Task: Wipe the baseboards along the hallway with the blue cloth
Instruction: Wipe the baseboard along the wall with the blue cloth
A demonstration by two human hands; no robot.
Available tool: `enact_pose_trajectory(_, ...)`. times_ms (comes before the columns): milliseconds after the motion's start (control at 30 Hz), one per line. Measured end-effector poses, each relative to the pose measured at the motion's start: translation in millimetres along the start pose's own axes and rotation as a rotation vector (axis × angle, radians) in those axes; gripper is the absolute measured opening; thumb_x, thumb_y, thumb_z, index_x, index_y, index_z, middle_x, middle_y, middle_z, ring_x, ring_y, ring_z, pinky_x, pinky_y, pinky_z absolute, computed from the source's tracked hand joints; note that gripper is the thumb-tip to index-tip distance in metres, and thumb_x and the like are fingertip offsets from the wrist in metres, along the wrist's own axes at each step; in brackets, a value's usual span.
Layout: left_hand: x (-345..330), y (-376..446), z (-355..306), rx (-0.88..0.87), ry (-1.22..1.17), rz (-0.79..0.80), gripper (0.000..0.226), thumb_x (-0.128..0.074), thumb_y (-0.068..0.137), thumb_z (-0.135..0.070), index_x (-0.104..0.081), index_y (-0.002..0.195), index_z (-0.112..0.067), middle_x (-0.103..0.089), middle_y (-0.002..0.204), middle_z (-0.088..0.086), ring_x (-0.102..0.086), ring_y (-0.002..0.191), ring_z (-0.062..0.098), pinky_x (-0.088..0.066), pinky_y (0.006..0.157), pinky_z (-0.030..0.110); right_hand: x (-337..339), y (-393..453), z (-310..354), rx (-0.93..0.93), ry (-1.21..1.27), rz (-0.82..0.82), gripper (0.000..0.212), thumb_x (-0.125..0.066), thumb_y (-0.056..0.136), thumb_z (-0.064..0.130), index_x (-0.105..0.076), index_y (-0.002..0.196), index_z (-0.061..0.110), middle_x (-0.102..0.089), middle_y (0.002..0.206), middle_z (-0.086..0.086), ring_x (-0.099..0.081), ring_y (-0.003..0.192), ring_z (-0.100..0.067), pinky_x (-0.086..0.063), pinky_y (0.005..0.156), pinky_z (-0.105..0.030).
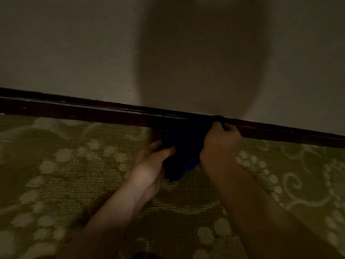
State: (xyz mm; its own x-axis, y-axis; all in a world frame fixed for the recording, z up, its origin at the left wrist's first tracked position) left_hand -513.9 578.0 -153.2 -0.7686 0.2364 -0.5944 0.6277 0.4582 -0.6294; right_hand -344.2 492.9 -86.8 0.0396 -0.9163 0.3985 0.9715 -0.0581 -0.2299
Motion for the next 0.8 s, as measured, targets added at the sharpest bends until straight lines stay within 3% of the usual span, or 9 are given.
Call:
enact_pose_trajectory(100,11.5,-3.1,-1.4,-0.014,-0.024,-0.06,0.031,-0.049,0.098,-0.004,-0.062,0.124,-0.012,-0.072,0.115,0.013,-0.072,0.095,0.025,-0.061,0.078,0.033,-28.1,-34.1,14.0,0.198,-0.152,0.141,0.03,-0.056,0.095,0.016,-0.06,0.123,0.007,-0.065,0.108,-0.006,-0.061,0.088,-0.011,-0.051,0.081,-0.026)
enact_pose_trajectory(200,15.6,-5.3,-3.5,-0.011,-0.06,-0.06,0.032,-0.044,0.099,-0.003,-0.061,0.125,-0.009,-0.071,0.117,0.015,-0.071,0.098,0.025,-0.06,0.074,0.028,-38.1,-40.1,11.9,0.23,-0.203,0.278,0.03,-0.06,0.093,0.02,-0.062,0.121,0.01,-0.067,0.112,-0.007,-0.063,0.099,-0.017,-0.055,0.088,-0.036)
enact_pose_trajectory(333,-3.9,-9.9,-3.0,0.0,-0.059,-0.008,0.035,-0.051,0.095,0.0,-0.061,0.127,-0.013,-0.071,0.117,0.013,-0.069,0.105,0.024,-0.056,0.087,0.034,3.1,7.1,-0.6,0.013,-0.051,0.043,0.03,-0.055,0.093,0.014,-0.061,0.121,0.006,-0.067,0.107,-0.011,-0.065,0.091,-0.022,-0.057,0.08,-0.038)
enact_pose_trajectory(400,-14.5,-13.1,-0.4,-0.002,0.0,0.015,0.032,-0.054,0.094,0.0,-0.064,0.118,-0.018,-0.074,0.107,0.008,-0.074,0.09,0.018,-0.06,0.073,0.028,6.0,5.0,7.8,0.024,-0.145,0.003,0.027,-0.052,0.095,0.013,-0.06,0.12,0.006,-0.066,0.104,-0.008,-0.061,0.083,-0.018,-0.053,0.07,-0.03)
enact_pose_trajectory(500,-4.2,-19.4,3.4,-0.021,-0.007,-0.03,0.028,-0.05,0.097,-0.003,-0.064,0.114,-0.02,-0.075,0.103,0.006,-0.074,0.08,0.013,-0.059,0.061,0.022,-24.7,-36.6,30.0,0.295,-0.383,0.112,0.026,-0.052,0.097,0.015,-0.061,0.121,0.009,-0.067,0.109,-0.007,-0.053,0.08,-0.007,-0.039,0.063,-0.018)
enact_pose_trajectory(567,7.9,-22.5,7.0,-0.009,-0.01,-0.046,0.025,-0.043,0.1,-0.007,-0.064,0.111,-0.016,-0.075,0.1,0.009,-0.074,0.079,0.016,-0.058,0.064,0.026,-54.3,-71.5,37.2,0.528,-0.517,0.293,0.026,-0.051,0.097,0.017,-0.062,0.121,0.012,-0.067,0.114,-0.005,-0.06,0.09,-0.01,-0.039,0.068,-0.016)
enact_pose_trajectory(633,14.9,-23.4,7.7,0.007,-0.02,-0.05,0.023,-0.043,0.1,-0.007,-0.064,0.108,-0.012,-0.073,0.099,0.01,-0.072,0.081,0.018,-0.056,0.072,0.03,-70.2,-85.5,41.7,0.625,-0.575,0.417,0.028,-0.052,0.097,0.019,-0.062,0.122,0.013,-0.068,0.114,-0.005,-0.064,0.097,-0.015,-0.045,0.074,-0.021)
enact_pose_trajectory(733,11.1,-25.4,3.3,-0.006,0.006,-0.06,0.027,-0.044,0.099,-0.005,-0.064,0.117,-0.01,-0.073,0.109,0.013,-0.071,0.097,0.026,-0.056,0.086,0.035,-51.3,-64.0,41.1,0.547,-0.476,0.3,0.026,-0.055,0.095,0.018,-0.064,0.119,0.012,-0.069,0.107,-0.006,-0.06,0.085,-0.01,-0.046,0.071,-0.02)
enact_pose_trajectory(800,4.7,-29.2,-2.7,-0.02,0.01,-0.047,0.029,-0.045,0.099,-0.002,-0.063,0.121,-0.01,-0.072,0.113,0.014,-0.071,0.101,0.027,-0.058,0.087,0.037,-27.8,-32.0,25.2,0.275,-0.316,0.156,0.019,-0.055,0.094,0.017,-0.066,0.107,0.008,-0.068,0.097,-0.008,-0.061,0.084,-0.015,-0.052,0.073,-0.027)
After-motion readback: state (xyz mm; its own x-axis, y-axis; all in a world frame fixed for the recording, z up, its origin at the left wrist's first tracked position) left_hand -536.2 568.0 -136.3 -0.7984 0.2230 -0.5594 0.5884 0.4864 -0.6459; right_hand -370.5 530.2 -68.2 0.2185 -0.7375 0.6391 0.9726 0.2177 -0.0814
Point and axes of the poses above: each hand's wrist, its own y-axis towards the middle knuckle, its own x-axis out of the back of the hand, z = x × y, the point moved 10 cm from there along y, towards the middle knuckle
